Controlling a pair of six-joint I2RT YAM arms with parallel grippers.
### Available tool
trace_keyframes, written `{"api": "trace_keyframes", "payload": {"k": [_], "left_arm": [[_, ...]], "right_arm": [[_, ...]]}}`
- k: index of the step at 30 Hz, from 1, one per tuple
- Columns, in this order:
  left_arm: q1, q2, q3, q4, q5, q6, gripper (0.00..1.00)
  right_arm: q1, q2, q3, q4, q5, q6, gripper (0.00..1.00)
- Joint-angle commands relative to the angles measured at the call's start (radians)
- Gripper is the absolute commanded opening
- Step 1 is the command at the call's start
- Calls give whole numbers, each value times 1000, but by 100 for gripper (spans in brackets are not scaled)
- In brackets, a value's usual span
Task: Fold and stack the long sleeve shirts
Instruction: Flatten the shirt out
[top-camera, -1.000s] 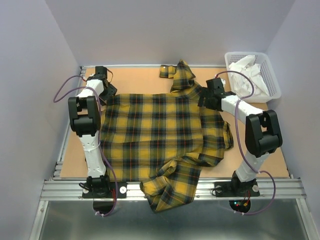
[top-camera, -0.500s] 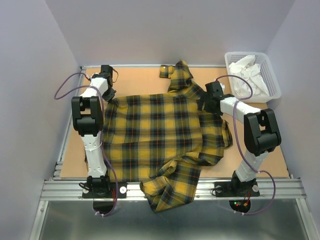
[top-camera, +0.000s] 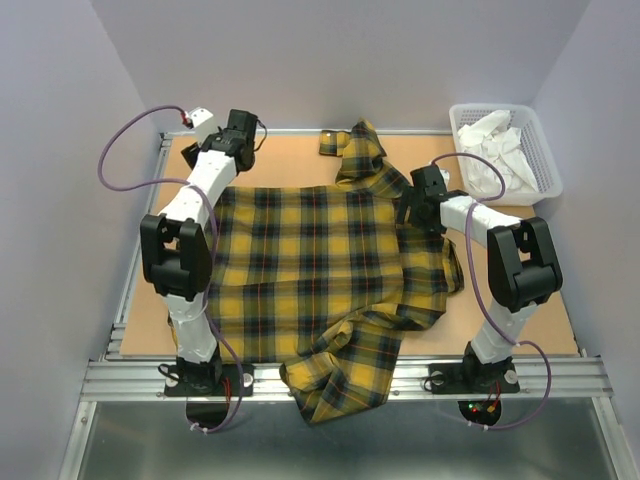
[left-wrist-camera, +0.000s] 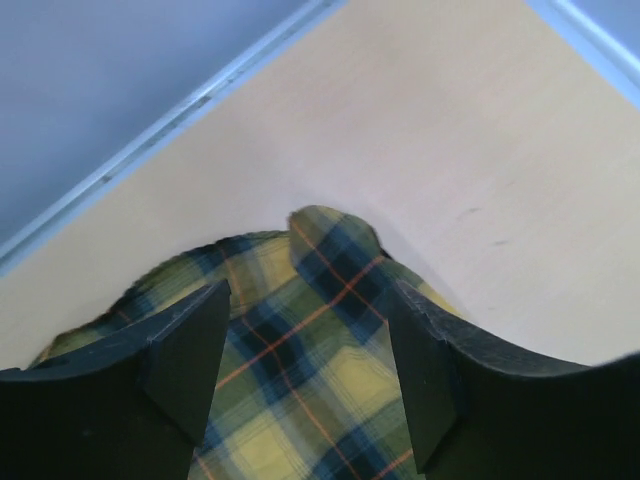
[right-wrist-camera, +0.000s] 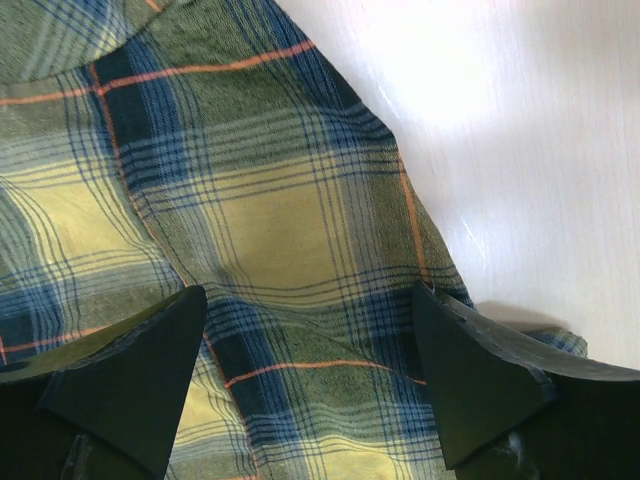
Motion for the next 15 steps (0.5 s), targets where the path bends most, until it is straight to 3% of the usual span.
{"api": "trace_keyframes", "payload": {"k": [1,10,12,15], "left_arm": [[102,-87,-126,74,60,45,75],[290,-94,-249,223,559,53,87],[314,-89,-257,257,606,42,93],[334,-53,-225,262,653,16,94]], "right_arm": [[-8,-39,-16,27,9,8,88],[-6,-75,-22,29,-31,-9,88],[-6,-79,-22,29,-36,-15,88],[-6,-88,-30,29,-37,-22,88]]}}
